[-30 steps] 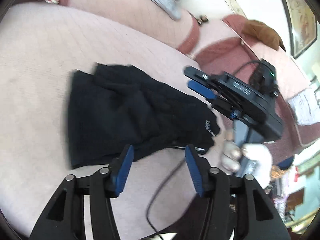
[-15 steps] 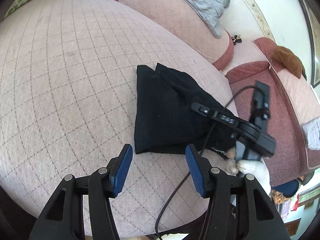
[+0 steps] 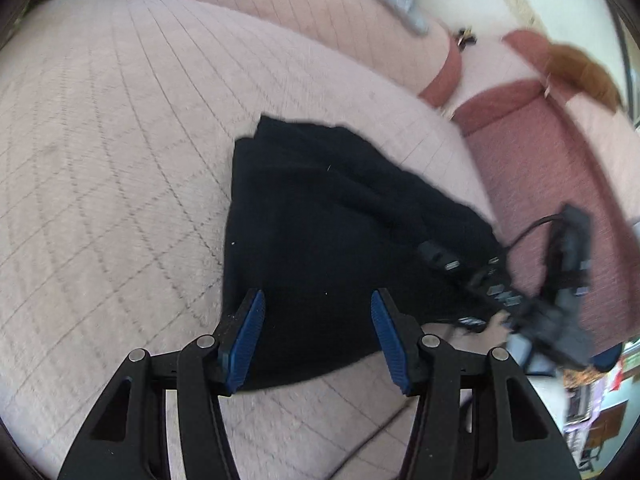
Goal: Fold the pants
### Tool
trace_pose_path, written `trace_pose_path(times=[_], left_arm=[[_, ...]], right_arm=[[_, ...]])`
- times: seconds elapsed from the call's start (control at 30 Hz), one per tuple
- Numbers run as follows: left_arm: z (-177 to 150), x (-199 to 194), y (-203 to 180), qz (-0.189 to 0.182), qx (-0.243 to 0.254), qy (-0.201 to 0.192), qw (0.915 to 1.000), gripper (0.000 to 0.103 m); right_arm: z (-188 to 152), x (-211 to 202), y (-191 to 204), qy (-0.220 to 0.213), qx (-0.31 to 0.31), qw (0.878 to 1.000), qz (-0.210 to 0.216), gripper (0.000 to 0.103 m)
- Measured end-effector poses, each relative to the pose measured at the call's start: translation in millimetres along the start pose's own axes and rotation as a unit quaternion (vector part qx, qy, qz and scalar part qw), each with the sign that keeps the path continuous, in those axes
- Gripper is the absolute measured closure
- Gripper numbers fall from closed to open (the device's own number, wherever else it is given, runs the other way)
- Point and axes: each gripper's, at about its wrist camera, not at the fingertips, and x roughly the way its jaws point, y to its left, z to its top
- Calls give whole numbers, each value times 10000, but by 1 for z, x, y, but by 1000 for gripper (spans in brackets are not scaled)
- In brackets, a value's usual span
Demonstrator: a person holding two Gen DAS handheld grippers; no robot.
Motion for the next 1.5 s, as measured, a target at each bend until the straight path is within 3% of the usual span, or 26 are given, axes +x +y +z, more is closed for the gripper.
trace_pose_path(times=[0.07, 0.17, 0.27, 0.37, 0.43, 0.47, 0.53, 0.57, 0.63, 0.67, 0.73, 0.77, 0.87, 1.03, 1.17, 1.33, 1.5], left_arm=[[-1, 12, 0, 141, 46, 89, 9999, 49], [-2, 15, -3, 196, 125, 30, 9997, 47], [-3, 17, -5, 219, 152, 24, 9996, 45], [-3, 19, -8, 292, 213, 25, 9993, 44], [-3, 21, -11, 336, 256, 27, 9991, 43], [-3, 21, -11, 349, 266, 24, 9990, 43], [-2, 24, -13, 392, 291, 38, 9988, 42], [-1, 26, -16, 420, 311, 55, 9986, 42], [1, 25, -20, 453, 359, 134, 9982, 42], [2, 23, -21, 428, 338, 191, 9983, 42], [4, 16, -23, 277, 268, 243, 9990, 42], [4, 11, -25, 225, 259, 234, 9991, 42], [4, -5, -31, 163, 355, 155, 9991, 42], [4, -21, -53, 53, 674, 134, 9976, 42], [5, -23, -77, -65, 897, 133, 9959, 42], [-1, -25, -93, -252, 988, 144, 9947, 42], [-8, -22, -100, -129, 1089, 252, 9936, 42]], right_arm=[[0, -4, -11, -147, 260, 9996, 8, 76], [2, -25, -25, -699, 622, 9956, 40, 73], [4, -47, -18, -1197, 551, 9876, 852, 73], [1, -38, -9, -875, 619, 9745, 1970, 73], [-3, -19, -8, -483, 917, 9662, 2359, 73], [-5, -9, -9, -256, 992, 9699, 2210, 73], [-8, 14, -16, 212, 1083, 9841, 1390, 72], [-9, 19, -20, 255, 1150, 9847, 1288, 85], [-7, 12, -27, 143, 1372, 9811, 1354, 88], [-6, 5, -28, -35, 1340, 9837, 1196, 88], [-7, -19, -34, -544, 1222, 9894, 573, 73], [-9, -27, -38, -703, 1253, 9883, 510, 65], [-14, -58, -60, -1272, 1685, 9752, 662, 61], [-17, -92, -87, -1700, 2158, 9598, 575, 56], [-20, -119, -122, -1665, 2449, 9509, 900, 52], [-40, -154, -181, -1332, 2449, 9588, 538, 47], [-37, -138, -195, -1003, 2381, 9653, 381, 47]])
